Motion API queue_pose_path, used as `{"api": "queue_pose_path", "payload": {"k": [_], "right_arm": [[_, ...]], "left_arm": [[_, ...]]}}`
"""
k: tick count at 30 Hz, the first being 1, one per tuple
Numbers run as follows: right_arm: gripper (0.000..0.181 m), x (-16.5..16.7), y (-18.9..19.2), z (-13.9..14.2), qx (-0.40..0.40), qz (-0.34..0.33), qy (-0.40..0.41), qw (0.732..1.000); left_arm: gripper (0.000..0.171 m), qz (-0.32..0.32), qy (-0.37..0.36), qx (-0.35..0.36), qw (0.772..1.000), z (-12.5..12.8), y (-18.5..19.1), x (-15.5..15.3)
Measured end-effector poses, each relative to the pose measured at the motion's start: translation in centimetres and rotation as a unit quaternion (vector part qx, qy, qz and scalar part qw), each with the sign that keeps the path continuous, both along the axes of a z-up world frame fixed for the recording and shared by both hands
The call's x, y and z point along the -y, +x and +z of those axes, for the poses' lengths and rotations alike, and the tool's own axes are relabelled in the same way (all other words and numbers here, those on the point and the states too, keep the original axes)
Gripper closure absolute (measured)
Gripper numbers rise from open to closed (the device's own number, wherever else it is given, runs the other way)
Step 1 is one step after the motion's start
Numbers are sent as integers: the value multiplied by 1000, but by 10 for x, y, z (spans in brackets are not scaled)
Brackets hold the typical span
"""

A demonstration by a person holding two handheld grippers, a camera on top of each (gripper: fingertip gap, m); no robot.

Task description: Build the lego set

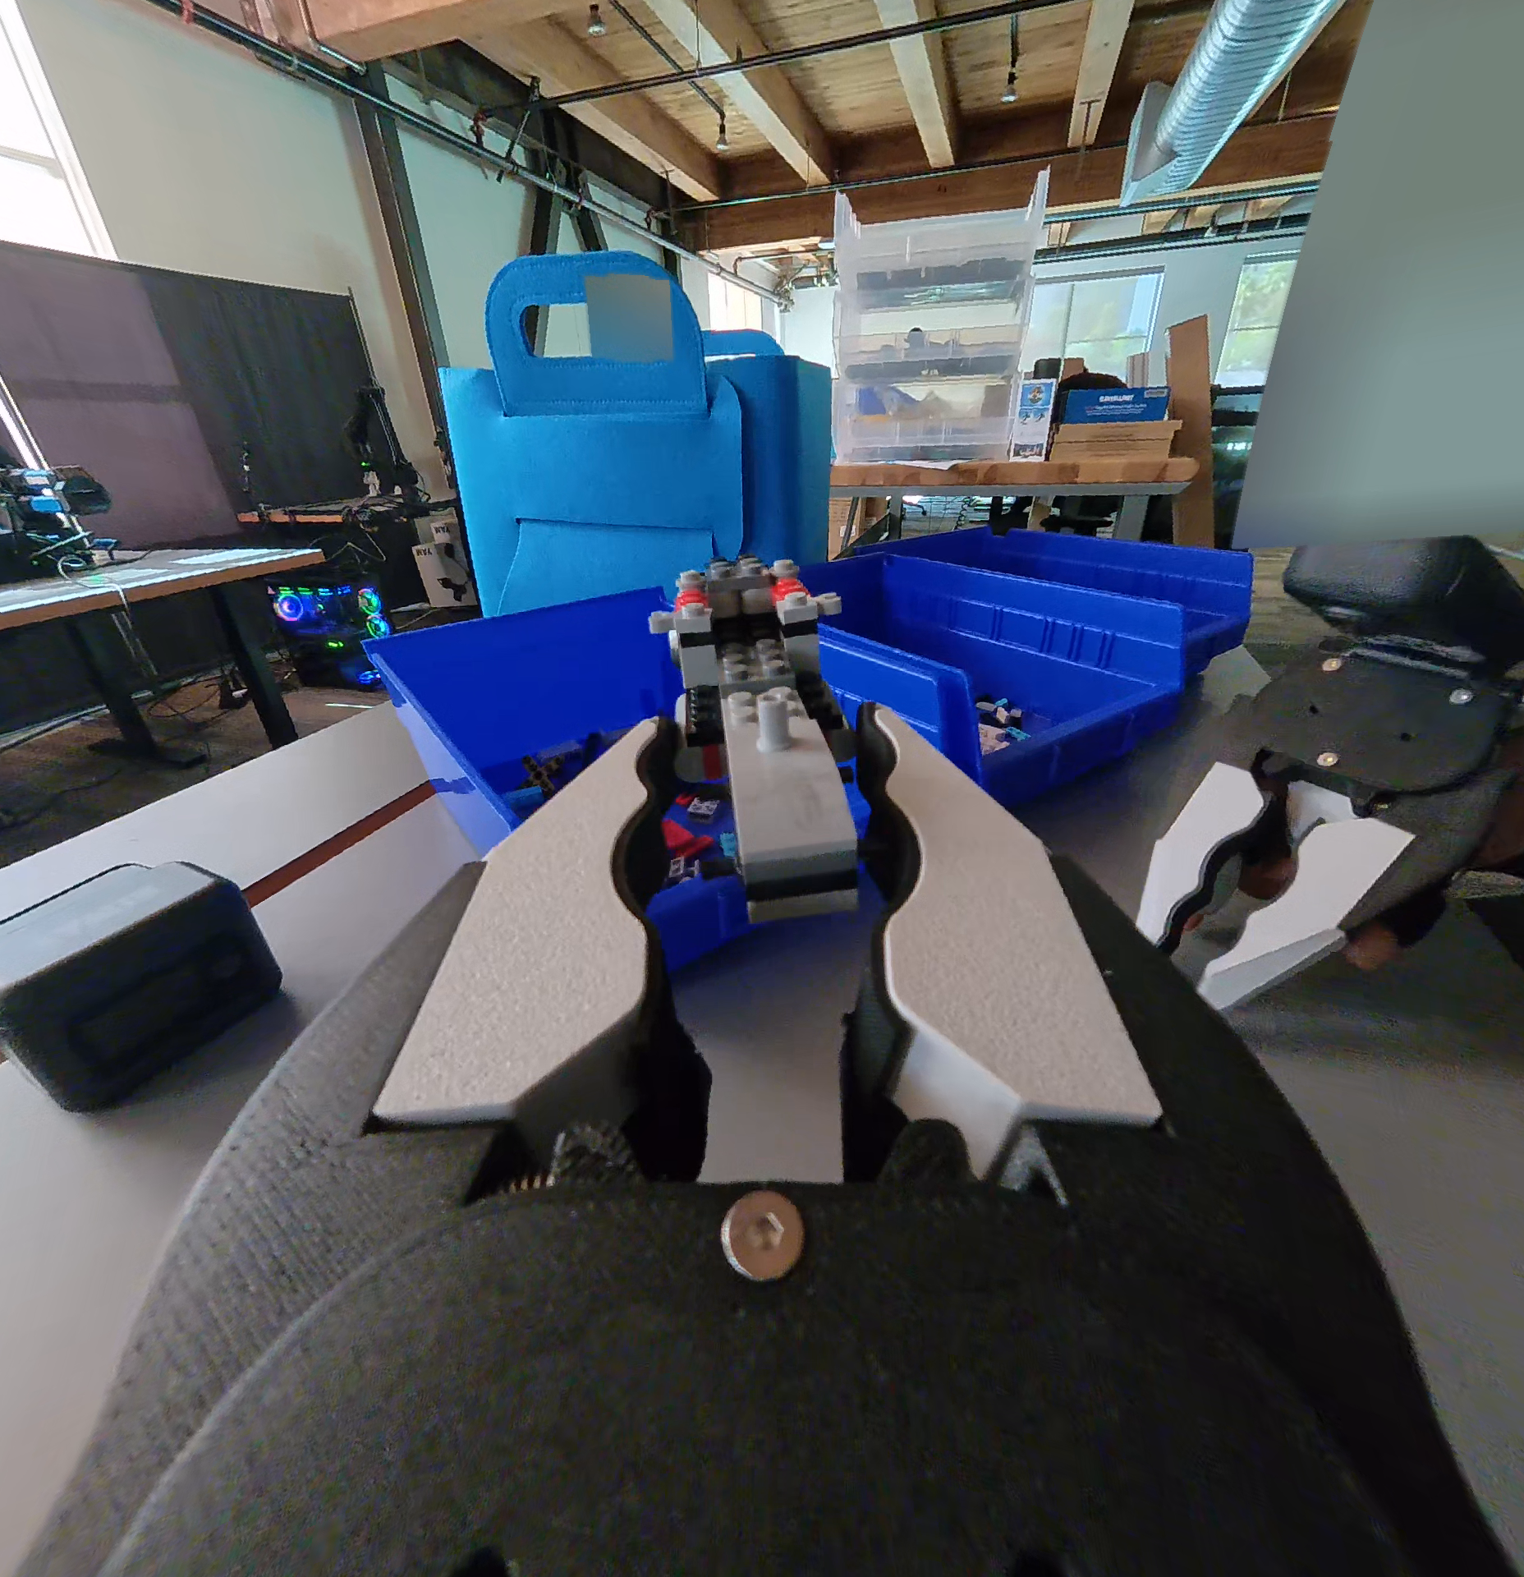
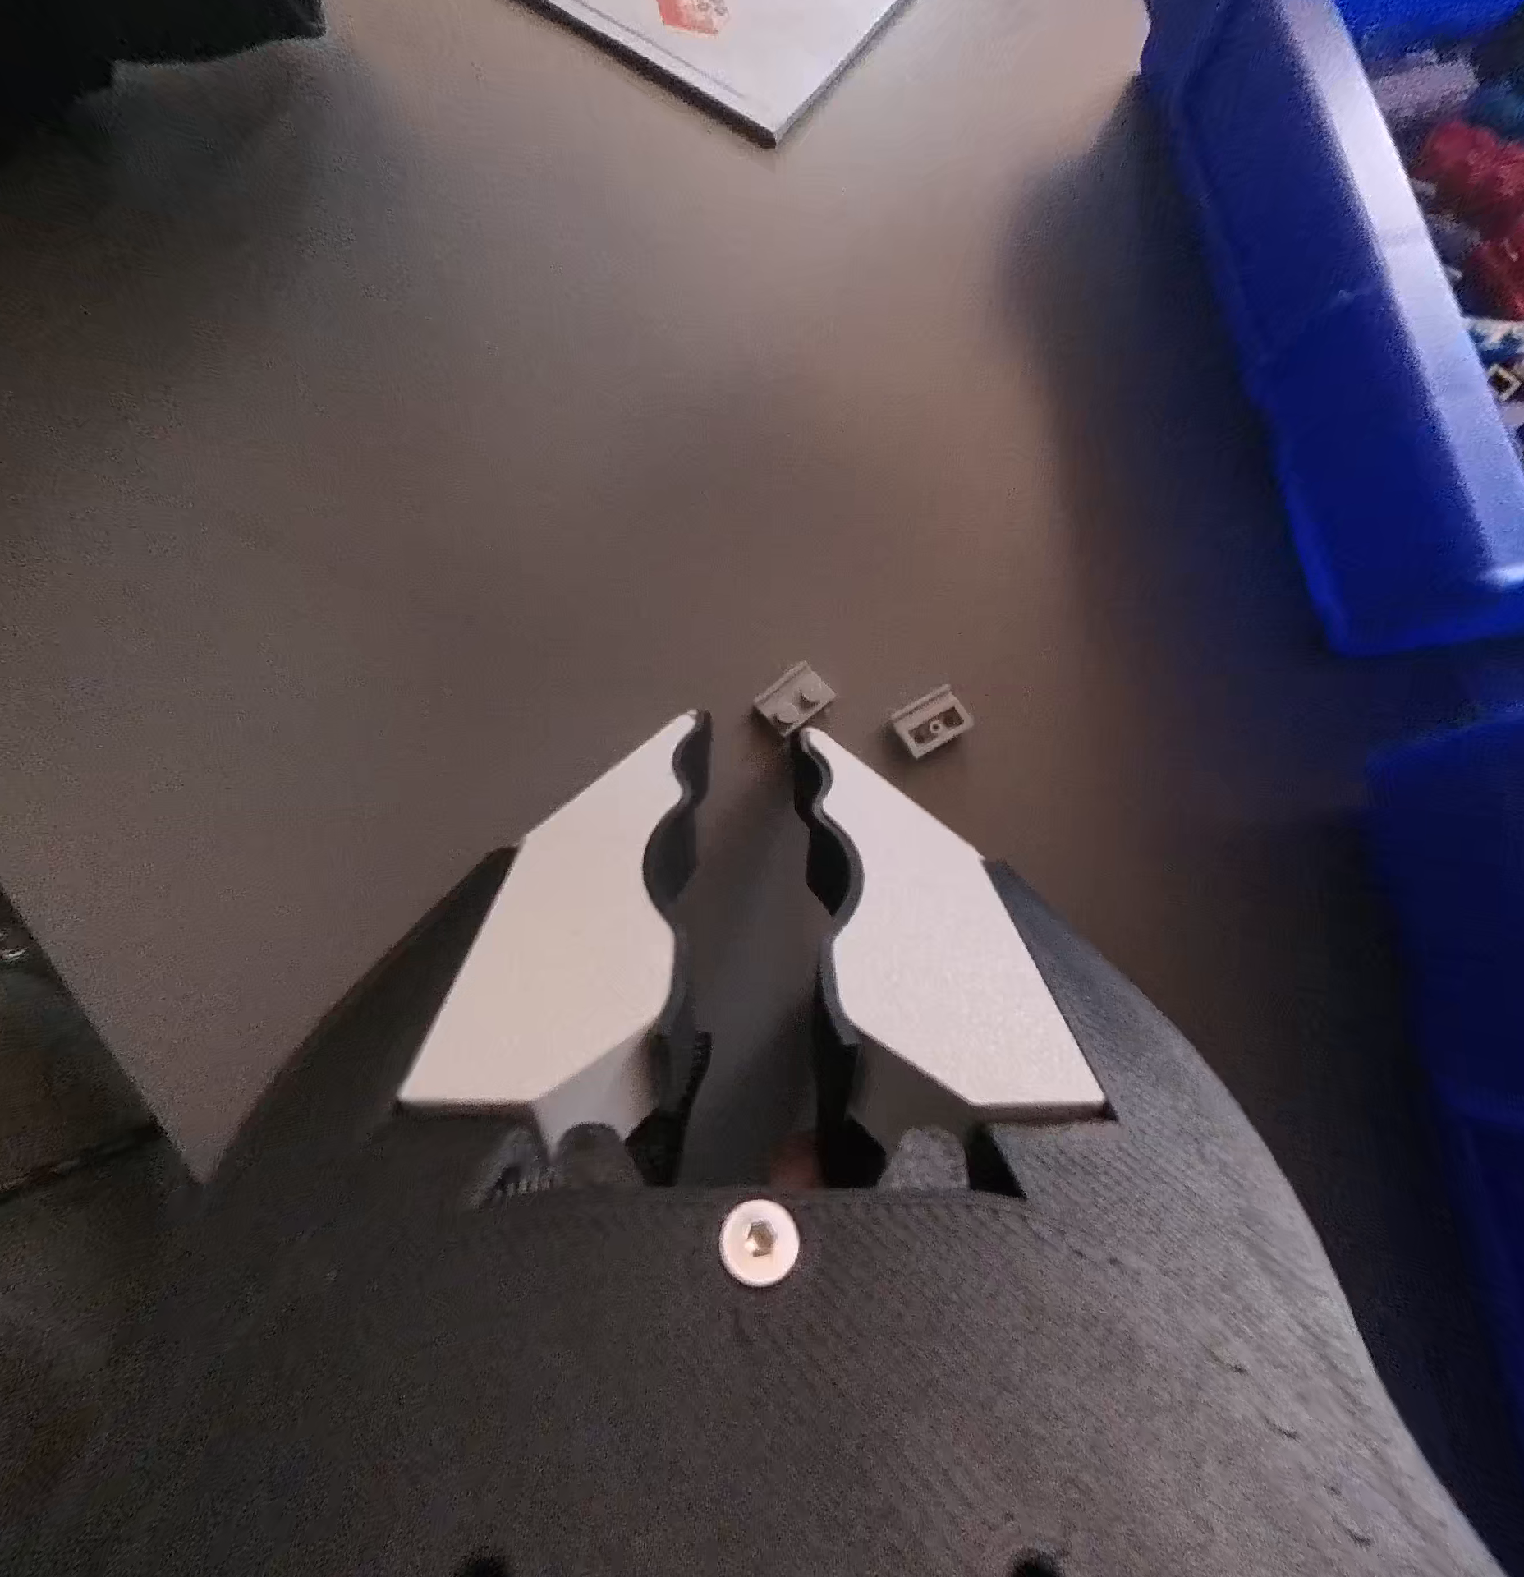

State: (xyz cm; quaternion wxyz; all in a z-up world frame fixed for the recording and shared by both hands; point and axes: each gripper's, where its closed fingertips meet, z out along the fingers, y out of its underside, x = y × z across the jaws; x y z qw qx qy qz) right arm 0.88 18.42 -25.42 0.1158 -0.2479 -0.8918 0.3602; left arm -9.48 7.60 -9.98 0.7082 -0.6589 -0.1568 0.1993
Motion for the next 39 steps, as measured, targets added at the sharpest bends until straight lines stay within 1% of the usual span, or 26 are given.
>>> {"api": "queue_pose_path", "payload": {"k": [2, 4, 9, 11, 14, 17, 21, 23, 34, 37, 39], "right_arm": [[171, 5, -5, -1, -23, 18, 17, 999], [174, 11, -11, -1, -39, 33, 30, 998], [173, 30, -27, -1, -45, 66, 32, 996], [169, 38, -33, -1, -45, 72, 27, 996], [159, 38, -38, 3, -51, 63, 36, 996], [157, 28, -41, 9, -54, 27, 31, 998], [151, 23, -48, 3, -47, -4, 35, 998], [148, 27, -48, 1, -42, 0, 37, 998], [148, 52, -26, 2, -49, 45, 33, 997], [149, 42, -37, 10, -56, 13, 20, 998], [149, 35, -44, 8, -42, -8, 15, 999]], "left_arm": [[129, 0, 1, -1, 1000, 1, 0, 1], [129, 1, 5, -1, 1000, 3, 0, 2], [129, 7, 8, 2, 1000, 3, -4, 8], [129, 9, 10, 3, 1000, 3, -5, 10], [129, 12, 12, 3, 1000, 4, -6, 13], [129, 12, 19, 4, 1000, 6, -6, 15], [129, 7, 23, 5, 1000, 8, -5, 14], [129, 7, 23, 4, 1000, 9, -4, 13], [129, 7, 25, 2, 1000, 10, -4, 13], [129, 8, 26, 2, 1000, 10, -4, 14], [129, 7, 28, 2, 1000, 11, -4, 14]]}}
